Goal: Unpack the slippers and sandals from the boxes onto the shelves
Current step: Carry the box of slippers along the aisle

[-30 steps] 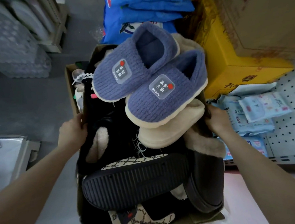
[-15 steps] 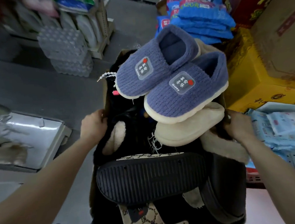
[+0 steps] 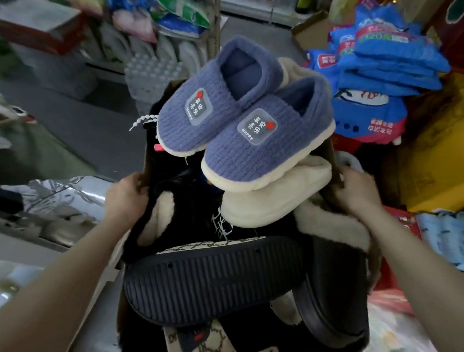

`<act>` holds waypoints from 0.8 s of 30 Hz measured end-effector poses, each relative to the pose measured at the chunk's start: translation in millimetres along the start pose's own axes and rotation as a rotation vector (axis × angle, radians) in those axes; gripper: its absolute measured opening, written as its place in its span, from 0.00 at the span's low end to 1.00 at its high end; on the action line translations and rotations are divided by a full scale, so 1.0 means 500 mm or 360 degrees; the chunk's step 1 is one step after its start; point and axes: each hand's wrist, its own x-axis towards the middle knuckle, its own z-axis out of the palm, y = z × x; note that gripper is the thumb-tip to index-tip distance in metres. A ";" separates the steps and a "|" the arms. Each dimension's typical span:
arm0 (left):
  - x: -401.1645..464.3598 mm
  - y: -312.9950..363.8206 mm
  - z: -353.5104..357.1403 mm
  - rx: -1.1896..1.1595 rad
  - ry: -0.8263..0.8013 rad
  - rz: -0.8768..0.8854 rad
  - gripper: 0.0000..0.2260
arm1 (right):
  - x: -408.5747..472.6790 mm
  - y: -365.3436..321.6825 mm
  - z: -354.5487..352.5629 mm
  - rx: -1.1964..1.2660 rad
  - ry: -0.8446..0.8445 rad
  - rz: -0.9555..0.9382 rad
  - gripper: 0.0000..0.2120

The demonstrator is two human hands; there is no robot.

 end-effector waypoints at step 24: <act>0.765 0.007 0.063 0.0023 -0.0109 -0.0103 0.14 | 0.711 -0.310 0.089 -0.0045 -0.0028 0.0067 0.18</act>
